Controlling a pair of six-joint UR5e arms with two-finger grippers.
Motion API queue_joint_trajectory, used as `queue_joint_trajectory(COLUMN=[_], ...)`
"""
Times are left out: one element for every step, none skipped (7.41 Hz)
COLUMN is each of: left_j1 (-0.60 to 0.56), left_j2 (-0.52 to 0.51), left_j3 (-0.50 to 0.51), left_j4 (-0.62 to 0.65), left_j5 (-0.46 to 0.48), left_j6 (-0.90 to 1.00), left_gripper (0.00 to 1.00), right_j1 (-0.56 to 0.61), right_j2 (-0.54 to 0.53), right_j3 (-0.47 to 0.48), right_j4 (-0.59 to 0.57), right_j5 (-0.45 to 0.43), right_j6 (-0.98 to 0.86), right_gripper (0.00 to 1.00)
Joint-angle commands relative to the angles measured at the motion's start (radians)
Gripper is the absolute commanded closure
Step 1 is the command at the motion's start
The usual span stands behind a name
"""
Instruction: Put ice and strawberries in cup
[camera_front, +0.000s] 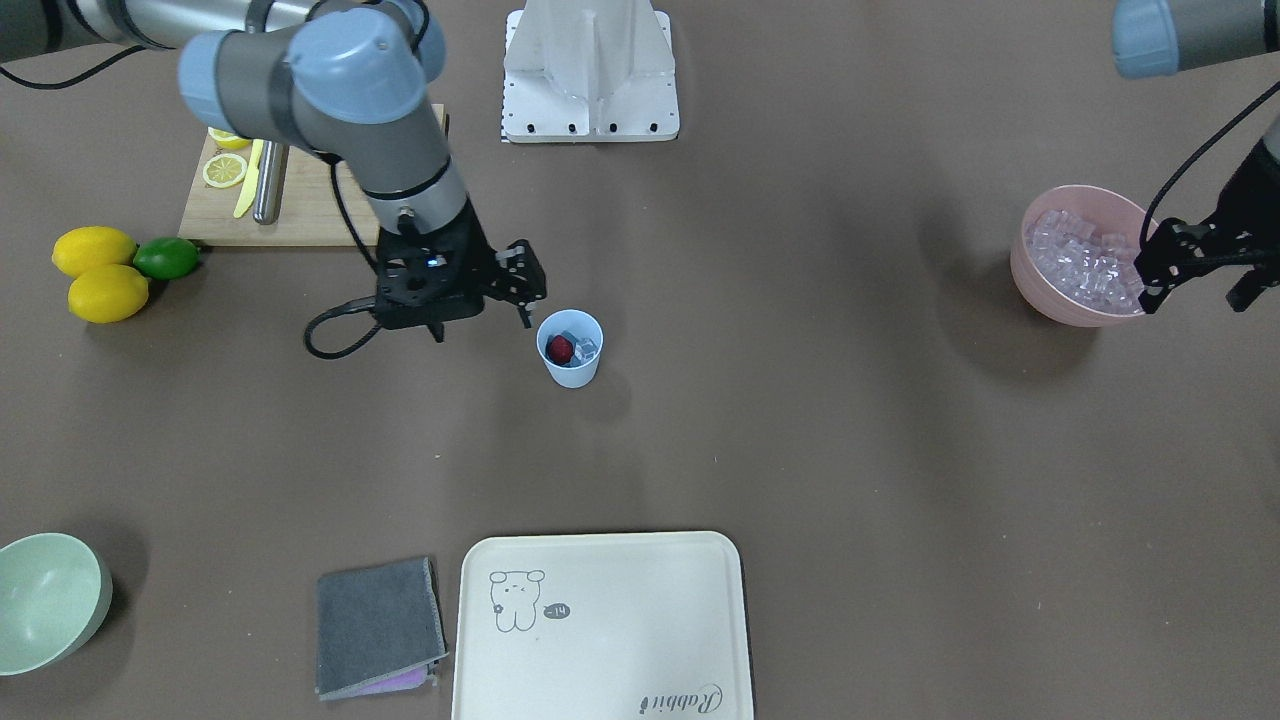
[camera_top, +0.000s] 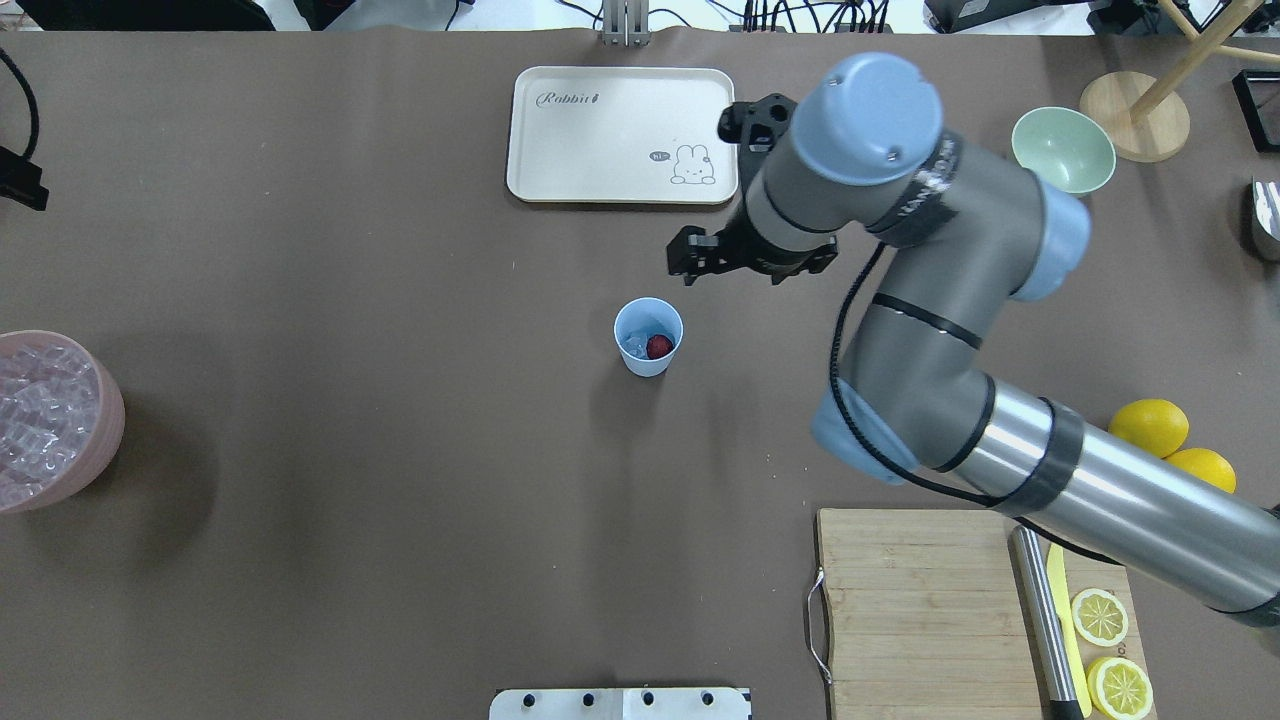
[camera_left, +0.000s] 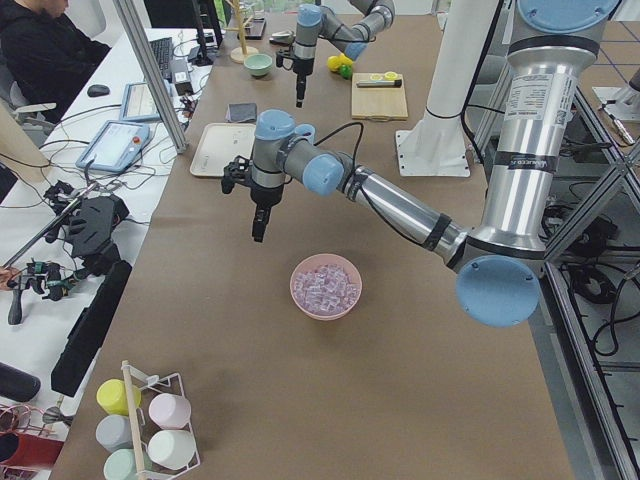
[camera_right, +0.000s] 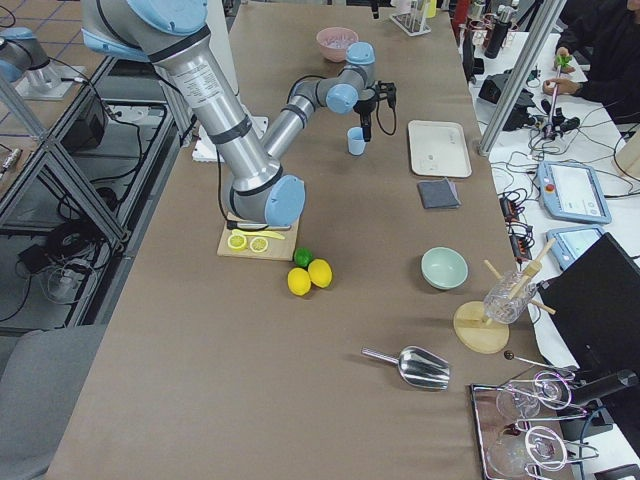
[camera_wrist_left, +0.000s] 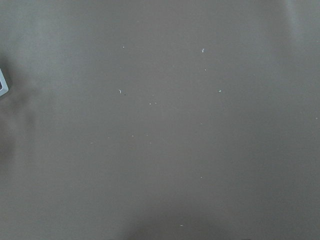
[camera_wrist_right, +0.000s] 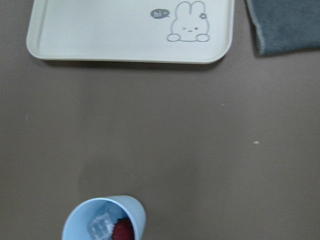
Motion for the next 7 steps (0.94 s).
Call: queue_joint_trajectory(left_j1=[-0.201,-0.258,-0.309,-0.381,-0.429,-0.447,-0.455], left_j2=[-0.001,0.001,0.002,0.002,0.008,0.036,0.050], left_j3=[0.120,0.176,0.212,0.253,0.272,0.274,0.269], left_j4=[0.006,0.027,0.070,0.111,0.144,0.152,0.162], left_j5=[-0.151,-0.209,-0.226,-0.228,-0.230,-0.230,-0.228], left_j6=[0.313,0.401,0.529,0.656,0.737,0.780,0.786], left_gripper=[0.04,0.03,0.03,0.03,0.03,0.03,0.03], right_j1=[0.198,0.295,0.400,0.502,0.604,0.678,0.734], right_j2=[-0.248,-0.340,-0.431,-0.506,-0.577,-0.637,-0.692], right_j3=[0.079,0.084,0.084,0.079,0.076,0.064,0.065], right_j4=[0.006,0.009,0.009,0.007,0.000,-0.002,-0.002], right_j5=[0.174,0.229,0.300,0.343,0.349,0.349,0.351], right_j6=[-0.308,-0.465,-0.624,-0.752,-0.894,-0.988,-1.050], right_gripper=[0.00,0.00,0.00,0.00,0.00,0.00,0.00])
